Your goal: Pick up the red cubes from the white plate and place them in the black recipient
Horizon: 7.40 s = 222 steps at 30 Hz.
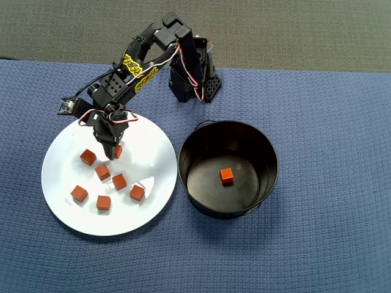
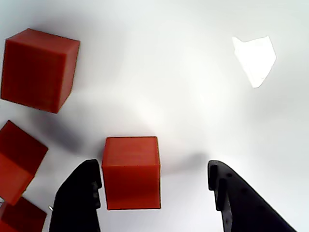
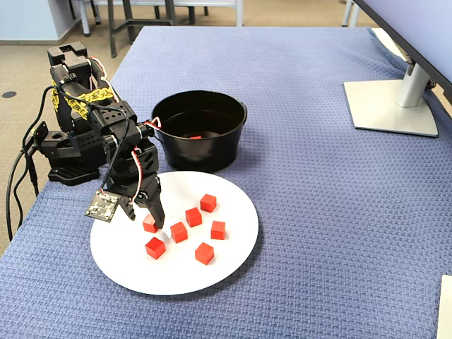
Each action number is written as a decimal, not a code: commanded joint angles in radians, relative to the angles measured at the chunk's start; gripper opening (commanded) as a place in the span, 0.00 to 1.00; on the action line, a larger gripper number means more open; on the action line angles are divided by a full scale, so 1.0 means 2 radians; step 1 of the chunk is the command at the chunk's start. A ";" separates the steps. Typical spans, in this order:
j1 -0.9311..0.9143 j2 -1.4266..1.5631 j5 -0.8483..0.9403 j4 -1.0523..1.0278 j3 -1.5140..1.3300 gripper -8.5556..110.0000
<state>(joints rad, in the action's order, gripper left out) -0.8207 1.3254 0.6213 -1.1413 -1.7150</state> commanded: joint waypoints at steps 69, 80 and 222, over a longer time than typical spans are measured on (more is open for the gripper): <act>0.183 0.183 -0.172 -0.039 0.061 0.28; 0.154 0.044 -0.210 -0.025 0.133 0.28; 0.123 -0.320 -0.042 -0.143 0.610 0.27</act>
<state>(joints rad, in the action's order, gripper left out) -0.5584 0.6811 0.5231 -1.4097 -0.5983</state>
